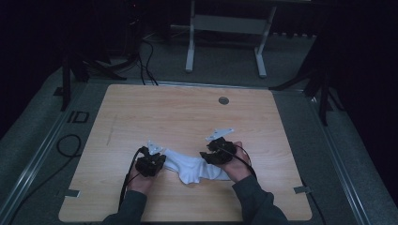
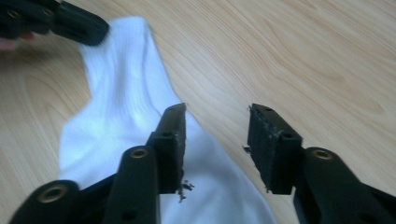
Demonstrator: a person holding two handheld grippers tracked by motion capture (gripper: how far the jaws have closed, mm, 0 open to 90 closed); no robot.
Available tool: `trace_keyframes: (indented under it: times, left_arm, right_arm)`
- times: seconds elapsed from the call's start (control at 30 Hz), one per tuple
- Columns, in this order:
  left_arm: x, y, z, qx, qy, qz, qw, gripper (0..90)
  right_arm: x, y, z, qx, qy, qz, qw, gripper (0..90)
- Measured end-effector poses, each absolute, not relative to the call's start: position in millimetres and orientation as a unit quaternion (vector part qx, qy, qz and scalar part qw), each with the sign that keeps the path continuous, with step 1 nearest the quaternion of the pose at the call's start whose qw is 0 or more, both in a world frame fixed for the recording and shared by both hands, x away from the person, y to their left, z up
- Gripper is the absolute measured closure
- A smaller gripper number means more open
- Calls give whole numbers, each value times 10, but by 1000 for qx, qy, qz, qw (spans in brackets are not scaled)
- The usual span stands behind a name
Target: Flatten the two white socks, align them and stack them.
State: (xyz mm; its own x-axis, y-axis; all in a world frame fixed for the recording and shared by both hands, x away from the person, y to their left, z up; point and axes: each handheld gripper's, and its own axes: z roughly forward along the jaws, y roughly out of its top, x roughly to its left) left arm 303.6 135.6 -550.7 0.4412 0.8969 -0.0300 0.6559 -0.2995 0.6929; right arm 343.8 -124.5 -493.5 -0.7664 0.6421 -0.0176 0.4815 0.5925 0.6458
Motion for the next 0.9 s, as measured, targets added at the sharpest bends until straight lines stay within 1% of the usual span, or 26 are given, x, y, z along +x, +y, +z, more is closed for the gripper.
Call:
trace_keyframes:
  times: [0.07, 0.13, 0.2, 0.23, 0.3, 0.33, 0.37, 0.5, 0.53, 0.57, 0.6, 0.63, 0.67, 0.7, 0.73, 0.9]
  left_arm:
    - [3035, 1356, -5506, 784, 495, 185, 325, 892]
    - [3035, 1360, -5506, 785, 495, 184, 324, 892]
    - [3036, 1362, -5507, 784, 496, 184, 325, 893]
    - [3036, 1362, -5507, 784, 496, 183, 325, 892]
    - [3035, 1361, -5507, 784, 496, 184, 326, 892]
    - [3035, 1361, -5507, 784, 496, 184, 326, 892]
    - [3034, 1362, -5507, 783, 496, 183, 326, 892]
    - [3035, 1366, -5509, 783, 496, 182, 328, 891]
    - [3035, 1367, -5509, 783, 496, 182, 328, 891]
    - [3035, 1367, -5509, 783, 496, 182, 328, 891]
    - [3033, 1367, -5508, 784, 495, 183, 327, 892]
    - [3033, 1367, -5508, 784, 495, 183, 327, 892]
    - [3033, 1370, -5507, 785, 494, 182, 327, 891]
    - [3033, 1370, -5507, 785, 494, 182, 327, 891]
    - [3033, 1373, -5508, 785, 494, 181, 328, 891]
    - [3029, 1374, -5506, 787, 492, 182, 325, 891]
  right_arm:
    - [3399, -1346, -4963, 326, 880, 325, 119, 660]
    - [3349, -1442, -5003, 338, 873, 333, 116, 691]
    - [3308, -1524, -5059, 355, 866, 336, 108, 693]
    - [3296, -1558, -5095, 361, 863, 337, 103, 687]
    - [3287, -1597, -5164, 369, 863, 333, 97, 638]
    - [3287, -1597, -5164, 369, 863, 333, 97, 638]
    - [3310, -1628, -5241, 387, 857, 327, 91, 574]
    - [3327, -1628, -5306, 396, 857, 320, 84, 568]
    - [3334, -1613, -5350, 397, 860, 310, 80, 593]
    - [3334, -1613, -5350, 397, 860, 310, 80, 593]
    - [3329, -1603, -5375, 392, 864, 307, 73, 722]
    - [3329, -1603, -5375, 392, 864, 307, 73, 722]
    - [3305, -1600, -5359, 389, 865, 308, 81, 822]
    - [3305, -1600, -5359, 389, 865, 308, 81, 822]
    - [3276, -1624, -5304, 388, 861, 316, 93, 874]
    - [3201, -1707, -5135, 383, 854, 334, 108, 879]
